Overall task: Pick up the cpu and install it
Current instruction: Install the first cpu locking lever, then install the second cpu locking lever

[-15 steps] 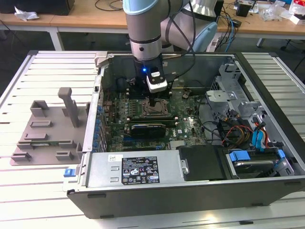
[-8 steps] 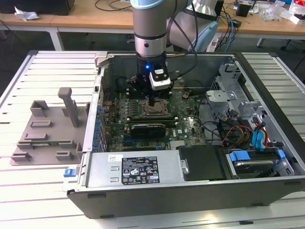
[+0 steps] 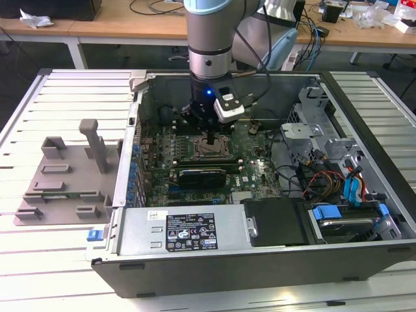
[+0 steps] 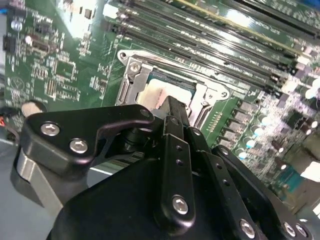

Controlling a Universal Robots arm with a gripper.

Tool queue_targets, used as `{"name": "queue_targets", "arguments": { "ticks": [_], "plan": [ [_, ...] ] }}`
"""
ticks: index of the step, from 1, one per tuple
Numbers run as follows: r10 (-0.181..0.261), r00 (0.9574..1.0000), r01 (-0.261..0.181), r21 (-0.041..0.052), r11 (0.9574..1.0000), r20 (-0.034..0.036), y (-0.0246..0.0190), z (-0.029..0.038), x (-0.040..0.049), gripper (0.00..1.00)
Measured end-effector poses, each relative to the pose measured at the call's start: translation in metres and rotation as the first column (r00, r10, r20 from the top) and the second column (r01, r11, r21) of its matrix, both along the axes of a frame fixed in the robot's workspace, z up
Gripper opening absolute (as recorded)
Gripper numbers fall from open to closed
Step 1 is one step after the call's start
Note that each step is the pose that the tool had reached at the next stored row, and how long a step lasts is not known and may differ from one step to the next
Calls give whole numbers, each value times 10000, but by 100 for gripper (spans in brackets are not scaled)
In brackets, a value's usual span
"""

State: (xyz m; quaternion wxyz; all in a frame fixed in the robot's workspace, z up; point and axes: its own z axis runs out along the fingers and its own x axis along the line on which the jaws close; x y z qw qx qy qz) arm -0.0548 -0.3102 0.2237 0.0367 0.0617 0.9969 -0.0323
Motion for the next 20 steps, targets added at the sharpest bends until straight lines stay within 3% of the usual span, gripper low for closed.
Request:
{"name": "queue_targets", "arguments": {
  "ticks": [2,4,6,20],
  "plan": [
    [53,10000,-53,-1,10000,-11,0,3,3,11],
    [52,10000,-52,1,10000,-10,0,117,3,11],
    [53,10000,-53,1,10000,-10,0,165,3,11],
    [53,10000,-53,1,10000,-10,0,187,3,11]
  ]
}}
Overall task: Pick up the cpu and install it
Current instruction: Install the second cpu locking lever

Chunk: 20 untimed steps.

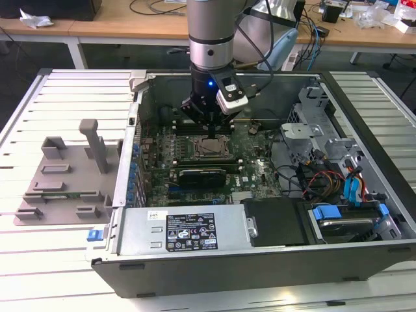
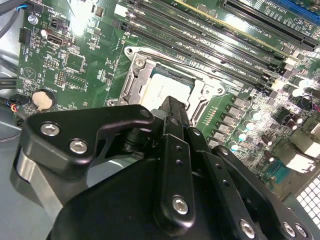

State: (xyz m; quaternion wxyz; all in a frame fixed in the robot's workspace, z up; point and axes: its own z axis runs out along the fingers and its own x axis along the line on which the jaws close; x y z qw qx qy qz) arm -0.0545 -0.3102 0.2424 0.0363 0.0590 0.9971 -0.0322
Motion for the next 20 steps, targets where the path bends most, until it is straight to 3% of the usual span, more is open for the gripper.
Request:
{"name": "queue_targets", "arguments": {
  "ticks": [5,11,18,20],
  "plan": [
    [0,10000,0,2,10000,1,0,18,0,11],
    [0,10000,0,0,10000,0,0,98,0,11],
    [2,10000,-2,-2,10000,-2,-2,106,0,11],
    [0,10000,0,0,10000,0,-22,105,0,11]
  ]
}}
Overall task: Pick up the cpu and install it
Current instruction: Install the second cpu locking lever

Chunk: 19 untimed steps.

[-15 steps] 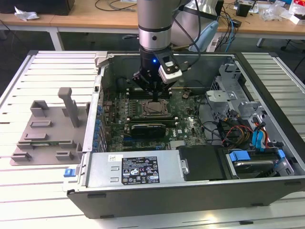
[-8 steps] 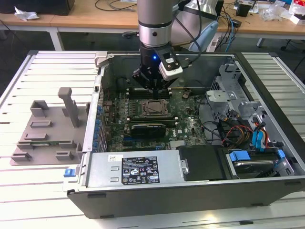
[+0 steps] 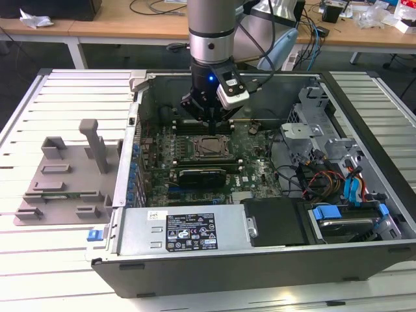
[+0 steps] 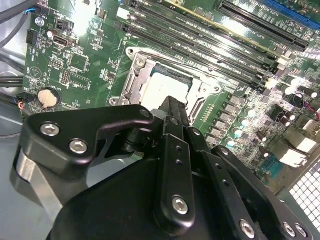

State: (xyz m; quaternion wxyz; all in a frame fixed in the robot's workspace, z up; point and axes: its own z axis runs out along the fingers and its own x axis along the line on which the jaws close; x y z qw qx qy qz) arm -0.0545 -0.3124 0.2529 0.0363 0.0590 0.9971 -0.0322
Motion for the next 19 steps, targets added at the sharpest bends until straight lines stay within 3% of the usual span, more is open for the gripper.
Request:
{"name": "queue_targets", "arguments": {
  "ticks": [4,11,14,19],
  "plan": [
    [-1,10000,1,0,10000,0,-69,0,0,11],
    [0,10000,0,0,10000,0,-137,0,0,11],
    [-1,10000,1,0,10000,0,-225,0,0,11],
    [-1,10000,1,1,10000,1,-257,0,0,11]
  ]
}}
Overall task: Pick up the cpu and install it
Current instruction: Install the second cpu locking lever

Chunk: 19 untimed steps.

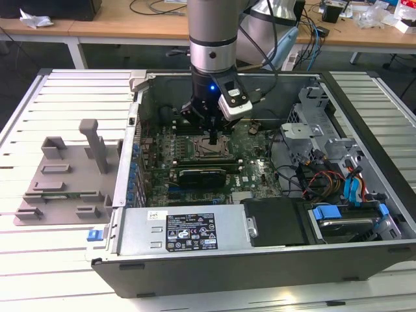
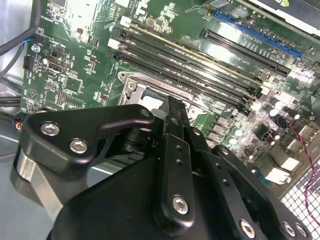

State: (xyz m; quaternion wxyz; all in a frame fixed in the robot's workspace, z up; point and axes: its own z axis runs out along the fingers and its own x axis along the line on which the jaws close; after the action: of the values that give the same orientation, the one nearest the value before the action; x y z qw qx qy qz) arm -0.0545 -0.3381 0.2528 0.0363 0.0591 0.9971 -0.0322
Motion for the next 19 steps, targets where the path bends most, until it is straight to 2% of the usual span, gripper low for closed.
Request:
{"name": "queue_targets", "arguments": {
  "ticks": [3,7,9,11,12,19],
  "plan": [
    [1,10000,-1,-1,10000,-1,-19,0,0,11],
    [17,10000,-17,-1,10000,0,-71,-1,0,11],
    [306,9995,-306,-2,9995,-2,-81,-22,-1,11],
    [711,9975,-711,-1,9975,-1,-85,-52,-3,11],
    [776,9970,-776,-2,9970,-1,-84,-57,-4,11],
    [847,9964,-847,0,9964,0,-84,-61,-4,11]
  ]
}}
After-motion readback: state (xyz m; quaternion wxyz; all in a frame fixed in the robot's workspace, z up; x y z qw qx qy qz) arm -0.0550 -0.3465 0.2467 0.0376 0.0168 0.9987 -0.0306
